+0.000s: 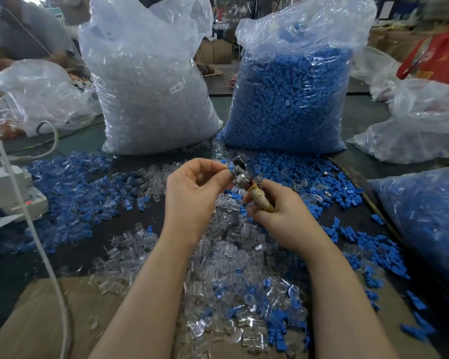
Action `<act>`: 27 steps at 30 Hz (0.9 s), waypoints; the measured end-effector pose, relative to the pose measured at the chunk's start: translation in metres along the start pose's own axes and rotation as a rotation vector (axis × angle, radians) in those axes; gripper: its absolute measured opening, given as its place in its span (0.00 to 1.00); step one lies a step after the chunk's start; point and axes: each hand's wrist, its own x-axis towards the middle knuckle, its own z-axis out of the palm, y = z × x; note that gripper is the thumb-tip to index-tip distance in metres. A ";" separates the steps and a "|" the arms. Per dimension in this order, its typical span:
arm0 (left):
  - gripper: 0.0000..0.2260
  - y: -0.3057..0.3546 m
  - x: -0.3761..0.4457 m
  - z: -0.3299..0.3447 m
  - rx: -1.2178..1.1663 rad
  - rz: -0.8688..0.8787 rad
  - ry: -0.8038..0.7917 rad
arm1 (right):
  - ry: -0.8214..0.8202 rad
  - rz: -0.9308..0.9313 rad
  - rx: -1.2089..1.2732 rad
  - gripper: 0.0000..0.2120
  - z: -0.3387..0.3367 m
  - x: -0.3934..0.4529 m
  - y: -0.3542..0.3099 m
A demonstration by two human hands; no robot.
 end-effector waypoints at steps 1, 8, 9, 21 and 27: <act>0.06 0.001 0.000 0.000 -0.003 0.004 -0.006 | 0.002 0.004 -0.008 0.07 0.000 0.000 0.000; 0.06 0.003 -0.001 -0.001 -0.011 0.015 -0.020 | 0.053 0.000 -0.064 0.09 0.002 -0.002 0.001; 0.06 0.003 -0.001 0.000 -0.014 0.015 -0.019 | 0.061 -0.003 -0.071 0.09 0.003 -0.002 0.001; 0.06 0.003 0.012 -0.041 0.265 -0.090 0.165 | 0.159 -0.015 -0.112 0.07 0.003 -0.002 -0.001; 0.06 -0.013 0.015 -0.095 0.954 -0.116 0.506 | 0.219 0.028 -0.187 0.05 0.000 0.000 0.009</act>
